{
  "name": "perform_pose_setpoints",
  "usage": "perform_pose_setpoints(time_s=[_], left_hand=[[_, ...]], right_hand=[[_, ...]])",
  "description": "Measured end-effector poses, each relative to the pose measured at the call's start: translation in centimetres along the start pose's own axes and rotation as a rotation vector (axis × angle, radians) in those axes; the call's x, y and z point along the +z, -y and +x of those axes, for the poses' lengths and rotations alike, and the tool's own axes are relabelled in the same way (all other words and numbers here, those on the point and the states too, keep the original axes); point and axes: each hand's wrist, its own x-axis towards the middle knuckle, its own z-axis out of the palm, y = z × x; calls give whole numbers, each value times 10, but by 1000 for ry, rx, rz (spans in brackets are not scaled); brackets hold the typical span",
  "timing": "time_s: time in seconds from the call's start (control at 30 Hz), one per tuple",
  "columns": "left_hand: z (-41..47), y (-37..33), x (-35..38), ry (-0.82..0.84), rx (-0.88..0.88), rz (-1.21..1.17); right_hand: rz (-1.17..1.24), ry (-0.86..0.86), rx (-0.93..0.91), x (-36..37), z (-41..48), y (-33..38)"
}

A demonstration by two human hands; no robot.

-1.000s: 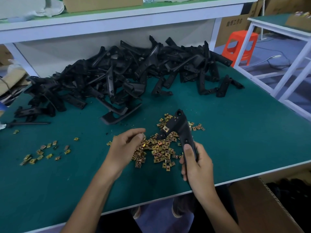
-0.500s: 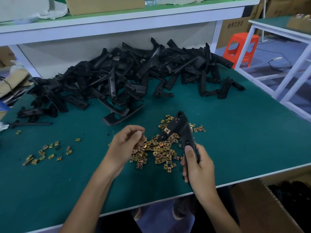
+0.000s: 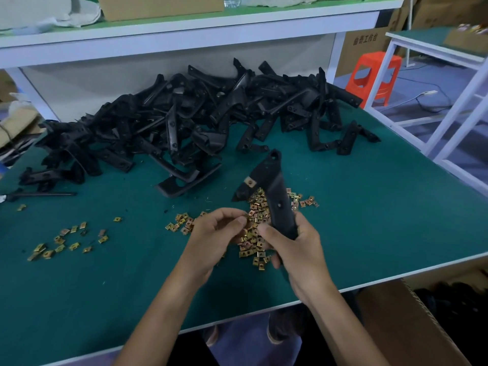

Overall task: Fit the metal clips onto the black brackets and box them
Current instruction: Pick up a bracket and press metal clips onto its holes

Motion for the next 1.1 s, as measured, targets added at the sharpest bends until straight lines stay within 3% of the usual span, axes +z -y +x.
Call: perform_pose_setpoints(time_s=[0.27,0.5,0.7,0.87,1.1], left_hand=[[-5,3,5,15,-27,-92],[-6,5,-1,66,192,279],[-6,12,-4,87,145,172],[-12,14,-3,71,183,186],[-16,12,-8,55,395,554]], right_hand=[[-175,-1,-25,14,6,6],[-309,52,-26,9,8,1],[-443,104,-37,6,10,1],[-172,80,84,5,9,-1],[71,74,193,5,5,-4]])
